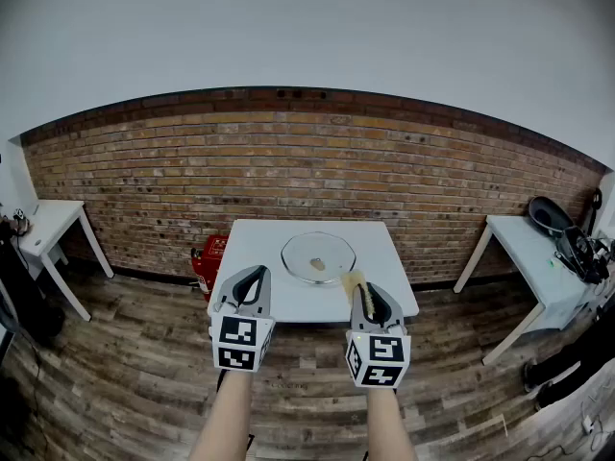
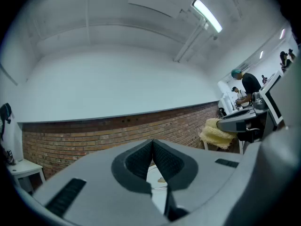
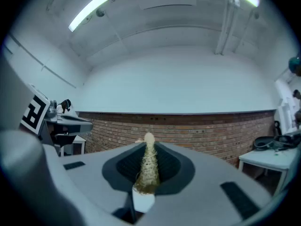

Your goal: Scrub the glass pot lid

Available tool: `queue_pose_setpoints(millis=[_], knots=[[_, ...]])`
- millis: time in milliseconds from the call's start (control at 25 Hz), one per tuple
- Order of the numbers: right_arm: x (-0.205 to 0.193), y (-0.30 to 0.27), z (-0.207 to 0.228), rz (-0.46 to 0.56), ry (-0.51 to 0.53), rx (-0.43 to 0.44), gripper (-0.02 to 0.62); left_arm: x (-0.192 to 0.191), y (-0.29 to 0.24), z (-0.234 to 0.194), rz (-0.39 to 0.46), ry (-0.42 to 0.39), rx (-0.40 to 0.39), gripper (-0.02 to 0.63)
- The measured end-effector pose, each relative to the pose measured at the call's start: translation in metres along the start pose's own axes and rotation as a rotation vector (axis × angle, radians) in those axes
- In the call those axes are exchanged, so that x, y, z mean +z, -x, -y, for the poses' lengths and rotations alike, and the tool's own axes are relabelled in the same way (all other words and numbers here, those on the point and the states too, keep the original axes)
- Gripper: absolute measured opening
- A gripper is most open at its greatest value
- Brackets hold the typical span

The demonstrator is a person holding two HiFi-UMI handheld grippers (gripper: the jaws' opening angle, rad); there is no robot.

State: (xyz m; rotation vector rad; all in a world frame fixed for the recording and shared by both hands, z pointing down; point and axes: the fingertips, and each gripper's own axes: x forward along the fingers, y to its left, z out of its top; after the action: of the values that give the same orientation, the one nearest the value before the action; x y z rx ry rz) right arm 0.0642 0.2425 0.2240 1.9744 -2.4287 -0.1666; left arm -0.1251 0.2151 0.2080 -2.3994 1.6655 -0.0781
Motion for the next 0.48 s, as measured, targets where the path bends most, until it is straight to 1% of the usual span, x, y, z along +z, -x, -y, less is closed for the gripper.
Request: queue_pose_setpoints(millis=[480], knots=[[-0.006,0.0015,0.0026,-0.01,-0.001,-0.005,0.057,-0.0016,0.0011,0.0061,-0.011,-0.03,-0.003,0.011]])
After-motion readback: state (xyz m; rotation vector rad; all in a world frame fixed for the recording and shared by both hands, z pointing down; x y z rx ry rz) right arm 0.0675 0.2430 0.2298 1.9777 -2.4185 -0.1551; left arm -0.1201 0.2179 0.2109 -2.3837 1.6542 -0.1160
